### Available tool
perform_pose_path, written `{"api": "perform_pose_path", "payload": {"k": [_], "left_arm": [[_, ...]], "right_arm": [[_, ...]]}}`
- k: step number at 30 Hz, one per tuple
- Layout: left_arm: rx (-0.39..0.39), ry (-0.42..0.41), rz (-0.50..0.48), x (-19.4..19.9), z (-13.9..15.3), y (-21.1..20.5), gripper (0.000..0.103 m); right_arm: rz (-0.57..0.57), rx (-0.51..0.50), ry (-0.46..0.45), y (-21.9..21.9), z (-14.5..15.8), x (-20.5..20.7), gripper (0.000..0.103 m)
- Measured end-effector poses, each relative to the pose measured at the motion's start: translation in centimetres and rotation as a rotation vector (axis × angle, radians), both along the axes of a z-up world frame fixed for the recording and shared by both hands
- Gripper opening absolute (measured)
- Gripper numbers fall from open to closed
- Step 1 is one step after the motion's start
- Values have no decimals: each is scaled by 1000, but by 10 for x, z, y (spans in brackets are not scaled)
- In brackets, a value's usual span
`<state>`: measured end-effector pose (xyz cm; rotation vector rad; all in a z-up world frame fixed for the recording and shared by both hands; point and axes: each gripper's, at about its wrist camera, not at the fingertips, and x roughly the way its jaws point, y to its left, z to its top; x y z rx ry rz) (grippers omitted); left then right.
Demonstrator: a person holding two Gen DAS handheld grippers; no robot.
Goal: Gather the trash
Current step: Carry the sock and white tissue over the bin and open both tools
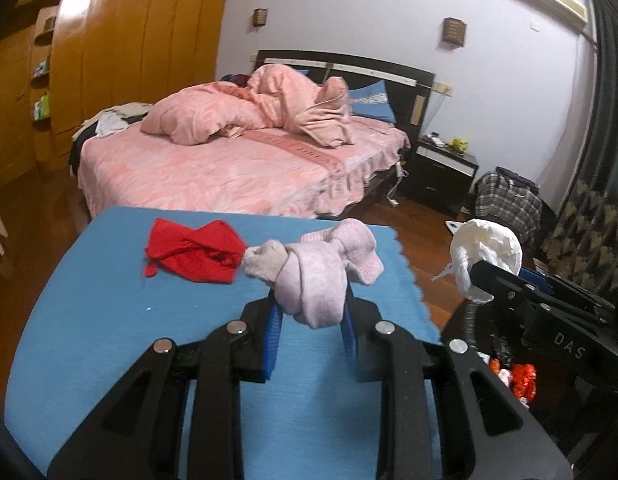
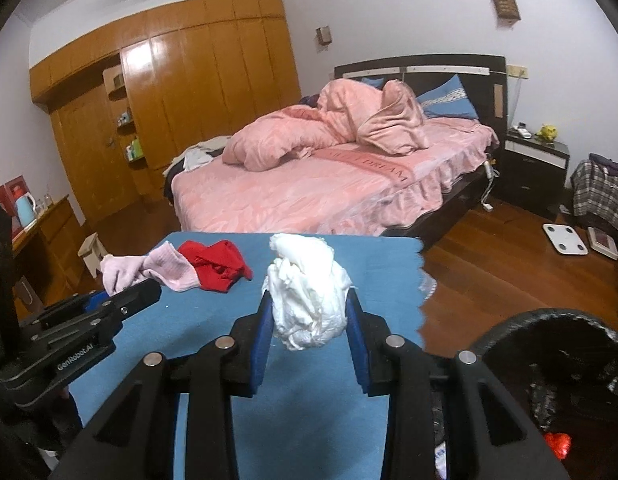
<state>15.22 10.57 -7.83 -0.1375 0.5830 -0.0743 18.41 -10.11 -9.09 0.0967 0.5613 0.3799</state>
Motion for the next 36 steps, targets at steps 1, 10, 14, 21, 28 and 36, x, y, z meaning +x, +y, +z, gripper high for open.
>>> {"api": "perform_pose_path", "payload": {"k": [1,10,14,21,28,36], "left_arm": [[-2,-2,-8,-2,1,-5,25],[-17,-16,-96,-18,12,-54,25],[-16,-27,-141,-20,17,-79,25],[-11,-39,-244,-22,18,-131,25],[-9,-35,-350,-17,9,-181,25],[-12,18,-462,-1,-16,-227,32]], "right_arm": [[-5,-1,-4,-5,1,-3,34],[-83,0,-36,-57,14,-35,34],[-124,-2,-42,-81,16,-46,34],[-213,-5,-47,-130,16,-61,34],[-314,-25,-22,-180,3,-72,34],[-390,-30,51,-226,-26,-74,39]]}}
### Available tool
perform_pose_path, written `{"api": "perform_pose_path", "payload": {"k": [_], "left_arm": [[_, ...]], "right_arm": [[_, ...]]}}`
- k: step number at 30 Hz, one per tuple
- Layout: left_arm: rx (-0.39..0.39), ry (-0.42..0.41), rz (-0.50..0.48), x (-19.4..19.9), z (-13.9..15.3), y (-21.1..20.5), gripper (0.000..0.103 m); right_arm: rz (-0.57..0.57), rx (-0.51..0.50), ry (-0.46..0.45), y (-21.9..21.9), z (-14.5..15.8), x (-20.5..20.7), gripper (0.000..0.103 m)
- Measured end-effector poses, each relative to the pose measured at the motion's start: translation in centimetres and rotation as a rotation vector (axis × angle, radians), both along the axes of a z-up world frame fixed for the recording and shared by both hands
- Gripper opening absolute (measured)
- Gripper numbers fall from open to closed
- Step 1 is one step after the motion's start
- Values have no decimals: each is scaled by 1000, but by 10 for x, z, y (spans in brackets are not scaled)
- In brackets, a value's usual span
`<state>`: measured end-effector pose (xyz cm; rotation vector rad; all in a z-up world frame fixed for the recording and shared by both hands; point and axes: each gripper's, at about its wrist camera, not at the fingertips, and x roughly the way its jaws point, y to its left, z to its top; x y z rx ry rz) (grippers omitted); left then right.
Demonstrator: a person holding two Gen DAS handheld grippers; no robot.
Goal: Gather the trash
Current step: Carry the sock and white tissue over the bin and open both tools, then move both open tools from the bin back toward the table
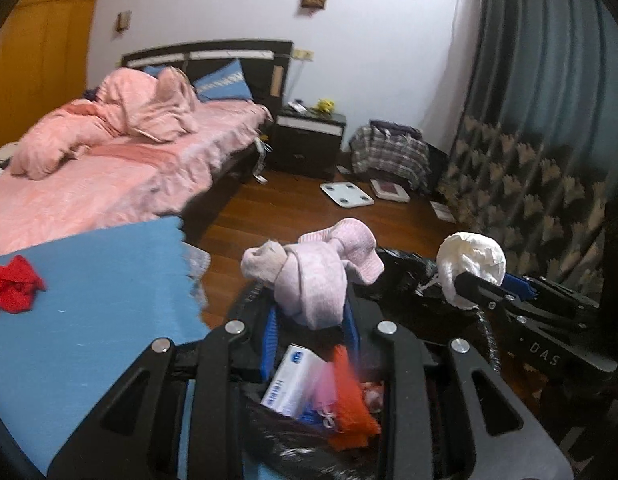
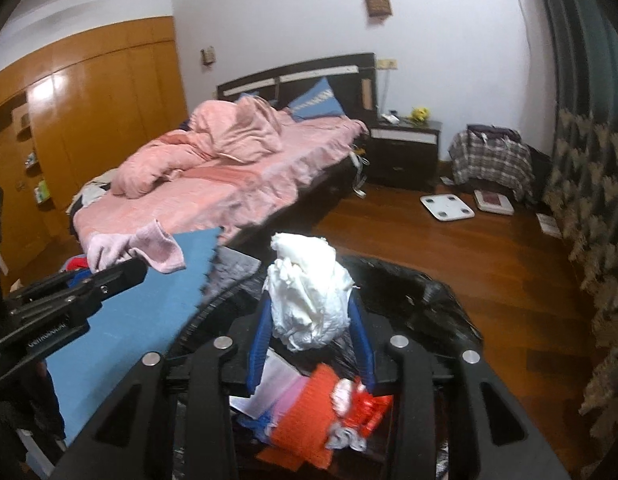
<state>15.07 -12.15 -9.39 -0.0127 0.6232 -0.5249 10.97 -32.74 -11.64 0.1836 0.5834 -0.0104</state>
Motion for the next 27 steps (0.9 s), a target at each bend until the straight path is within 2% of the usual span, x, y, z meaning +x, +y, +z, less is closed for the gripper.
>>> {"api": "perform_pose_path", "payload": {"k": [1,2,3,6,8,10,14,19,27], "left_arm": [[-5,9,-14,2,-4,-4,37],[-10,15,-22,4,-6,-7,46],[-10,18,-24,6,-7,-9,52],[-14,19,-20,8,-9,-7,63],[-15,10,-1,7,-8,-1,69],[-14,-2,20,6,-5,6,77],[-3,-25,76,4,2,30,86],[1,-44,143,1,11,64,87],[22,-55,298,-2,11,142,87]], "right_arm": [[-7,-1,7,-3,-3,-1,45],[-23,-6,11,-7,-7,-1,56],[-29,-7,12,-9,-9,-2,60],[-49,-6,21,-17,-13,-3,72],[-69,-8,16,-20,-14,-5,90],[-76,-10,10,-21,-14,-4,98],[-81,-6,7,-12,-10,0,97],[-65,-16,-32,10,-1,6,97],[111,-26,-44,89,10,44,97]]}}
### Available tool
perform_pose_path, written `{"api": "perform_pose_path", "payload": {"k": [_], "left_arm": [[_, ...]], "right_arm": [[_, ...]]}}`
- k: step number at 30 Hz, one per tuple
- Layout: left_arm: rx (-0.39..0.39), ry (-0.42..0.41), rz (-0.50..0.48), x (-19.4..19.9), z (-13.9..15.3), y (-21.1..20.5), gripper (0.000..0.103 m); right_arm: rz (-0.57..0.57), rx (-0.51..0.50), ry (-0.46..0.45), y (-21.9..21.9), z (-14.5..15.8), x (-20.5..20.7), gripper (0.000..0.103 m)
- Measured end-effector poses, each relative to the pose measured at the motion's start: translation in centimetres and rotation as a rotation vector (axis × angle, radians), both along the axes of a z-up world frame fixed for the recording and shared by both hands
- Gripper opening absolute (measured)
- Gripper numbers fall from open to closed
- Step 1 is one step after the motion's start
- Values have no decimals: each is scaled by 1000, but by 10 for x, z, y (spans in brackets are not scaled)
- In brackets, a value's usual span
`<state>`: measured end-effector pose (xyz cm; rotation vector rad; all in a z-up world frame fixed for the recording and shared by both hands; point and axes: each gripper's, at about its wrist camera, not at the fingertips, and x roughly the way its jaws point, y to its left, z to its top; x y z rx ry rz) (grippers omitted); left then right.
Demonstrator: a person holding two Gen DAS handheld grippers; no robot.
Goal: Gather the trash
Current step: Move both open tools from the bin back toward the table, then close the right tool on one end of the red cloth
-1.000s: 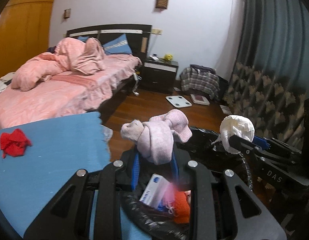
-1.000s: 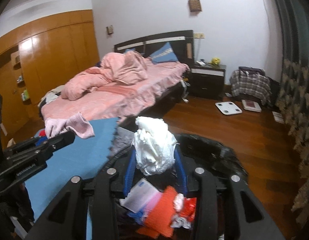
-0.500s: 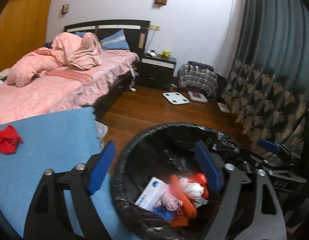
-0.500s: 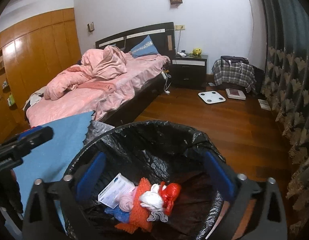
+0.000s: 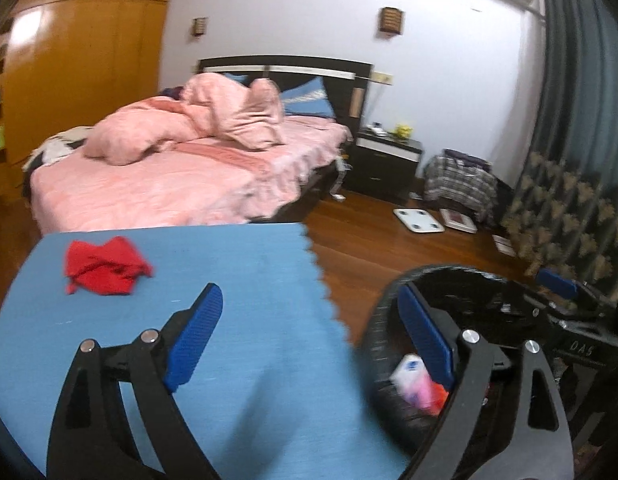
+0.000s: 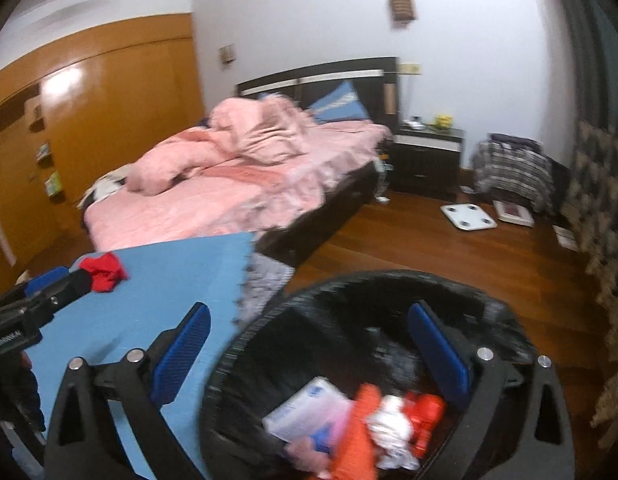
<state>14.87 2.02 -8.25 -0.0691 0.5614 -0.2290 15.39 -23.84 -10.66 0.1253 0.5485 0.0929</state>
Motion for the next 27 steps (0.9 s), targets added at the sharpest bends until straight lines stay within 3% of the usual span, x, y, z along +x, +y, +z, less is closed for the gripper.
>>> {"api": "perform_pose_path", "payload": {"k": [18,27], "left_arm": [[53,40,336,33,-29,197,87],[45,92,396,69,-56,254,87]], "right_arm": [[311,-28,4,206,-16,96,97],[423,-80,51,297,-37,152,95]]}}
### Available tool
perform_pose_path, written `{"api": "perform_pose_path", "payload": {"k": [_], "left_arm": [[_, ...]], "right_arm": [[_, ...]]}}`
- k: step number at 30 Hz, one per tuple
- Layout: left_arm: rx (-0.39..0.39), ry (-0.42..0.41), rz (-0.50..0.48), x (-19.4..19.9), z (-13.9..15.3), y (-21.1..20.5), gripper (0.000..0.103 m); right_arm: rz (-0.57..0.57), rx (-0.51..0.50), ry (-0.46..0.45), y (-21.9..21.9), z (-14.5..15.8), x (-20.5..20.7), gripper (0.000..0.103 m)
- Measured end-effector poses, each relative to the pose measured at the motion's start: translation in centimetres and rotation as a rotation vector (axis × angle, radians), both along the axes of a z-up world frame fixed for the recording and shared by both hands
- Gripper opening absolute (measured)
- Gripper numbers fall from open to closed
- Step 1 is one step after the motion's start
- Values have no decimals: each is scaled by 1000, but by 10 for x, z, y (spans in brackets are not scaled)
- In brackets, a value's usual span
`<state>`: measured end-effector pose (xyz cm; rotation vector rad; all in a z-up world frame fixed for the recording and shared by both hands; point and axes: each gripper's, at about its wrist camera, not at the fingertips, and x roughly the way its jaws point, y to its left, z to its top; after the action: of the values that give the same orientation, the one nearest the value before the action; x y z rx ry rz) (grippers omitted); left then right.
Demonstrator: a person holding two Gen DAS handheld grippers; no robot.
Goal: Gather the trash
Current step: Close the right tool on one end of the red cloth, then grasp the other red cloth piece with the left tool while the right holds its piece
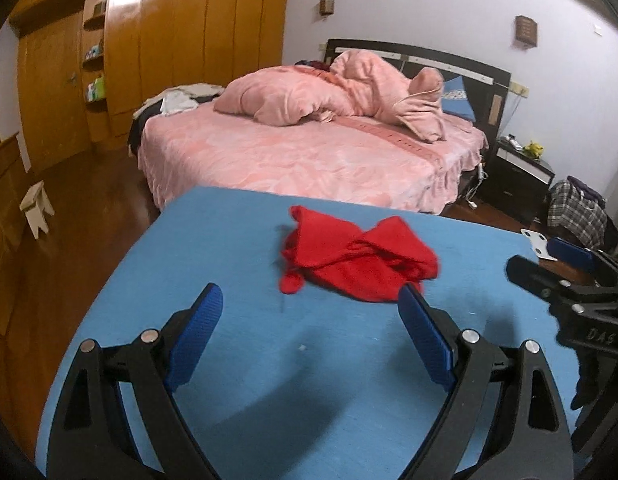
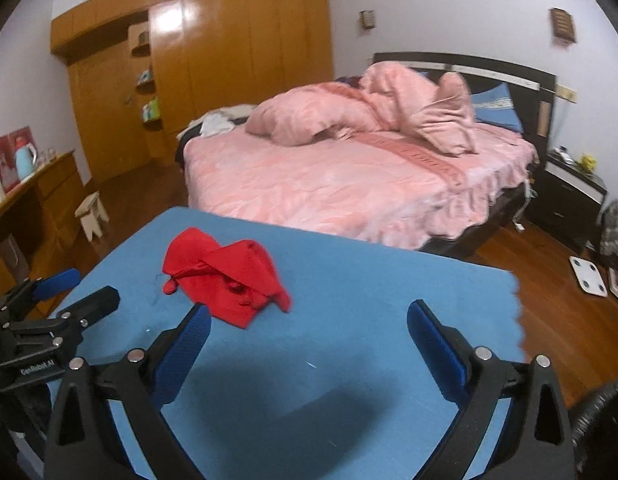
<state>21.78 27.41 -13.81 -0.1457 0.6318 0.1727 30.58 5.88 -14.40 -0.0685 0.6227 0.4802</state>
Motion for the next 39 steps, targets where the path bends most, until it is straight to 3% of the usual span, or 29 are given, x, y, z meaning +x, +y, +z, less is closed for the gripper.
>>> {"api": "perform_pose_path", "payload": {"k": [15,18,20,23,29,39], "left_arm": [[-20,46,24,21,-33,23,87],[-30,59,27,23,-37,25,87],[-33,57,27,22,-37,26,87],[-34,60,27,22,-38,27,87],[-26,60,23,22,-37,24,87],[-30,46,-43,45,-31,-8,87]], "right_arm": [[51,-26,94,43,-44,38,68],[84,-26,124,49,-50,43,50],[114,-12,154,51,-54,45,26],[147,24,159,48,-53,43,14],[92,97,117,24,-37,39,13],[-86,131,84,-48,-26,47,13]]}}
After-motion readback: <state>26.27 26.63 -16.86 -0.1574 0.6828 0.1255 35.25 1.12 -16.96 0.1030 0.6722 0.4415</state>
